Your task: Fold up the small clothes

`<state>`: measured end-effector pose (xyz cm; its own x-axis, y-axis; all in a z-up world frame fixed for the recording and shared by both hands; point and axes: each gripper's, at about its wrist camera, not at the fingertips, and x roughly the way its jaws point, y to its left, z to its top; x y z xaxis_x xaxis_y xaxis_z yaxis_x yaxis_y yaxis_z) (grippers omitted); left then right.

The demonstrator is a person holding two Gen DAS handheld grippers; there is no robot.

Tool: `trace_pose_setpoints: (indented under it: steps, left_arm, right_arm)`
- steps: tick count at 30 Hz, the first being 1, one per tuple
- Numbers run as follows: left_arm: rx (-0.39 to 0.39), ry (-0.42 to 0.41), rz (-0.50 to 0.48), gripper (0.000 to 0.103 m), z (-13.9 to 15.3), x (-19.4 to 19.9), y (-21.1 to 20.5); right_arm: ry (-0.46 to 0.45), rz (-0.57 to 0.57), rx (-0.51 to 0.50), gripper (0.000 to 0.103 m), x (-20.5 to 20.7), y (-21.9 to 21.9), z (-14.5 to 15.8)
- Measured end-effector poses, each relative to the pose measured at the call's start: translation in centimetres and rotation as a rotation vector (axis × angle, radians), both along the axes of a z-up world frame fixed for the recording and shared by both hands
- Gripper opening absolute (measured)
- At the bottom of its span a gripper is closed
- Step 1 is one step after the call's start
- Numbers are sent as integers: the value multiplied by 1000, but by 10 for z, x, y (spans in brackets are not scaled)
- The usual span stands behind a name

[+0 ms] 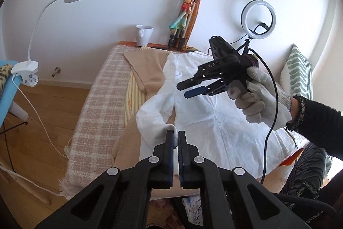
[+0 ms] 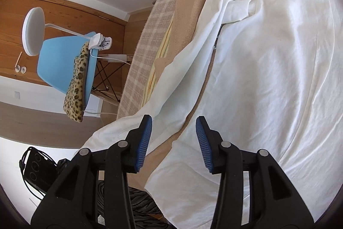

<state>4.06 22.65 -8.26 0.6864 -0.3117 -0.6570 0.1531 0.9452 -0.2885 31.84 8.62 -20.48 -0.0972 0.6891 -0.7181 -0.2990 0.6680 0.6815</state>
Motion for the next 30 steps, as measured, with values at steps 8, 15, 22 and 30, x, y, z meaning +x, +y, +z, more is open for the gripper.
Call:
trace_pose_setpoints:
  steps: [8, 15, 22, 30]
  left_arm:
    - [33, -20, -126, 0, -4, -15, -71]
    - [55, 20, -237, 0, -23, -16, -124]
    - [114, 79, -301, 2, -45, -17, -142]
    - [176, 120, -291, 15, -48, -51, -124]
  right_arm:
    - [-11, -72, 47, 45, 29, -13, 7]
    - [-17, -128, 58, 45, 47, -22, 7]
    - [-75, -81, -105, 24, 50, -16, -5]
    - [-60, -69, -162, 16, 47, -32, -14]
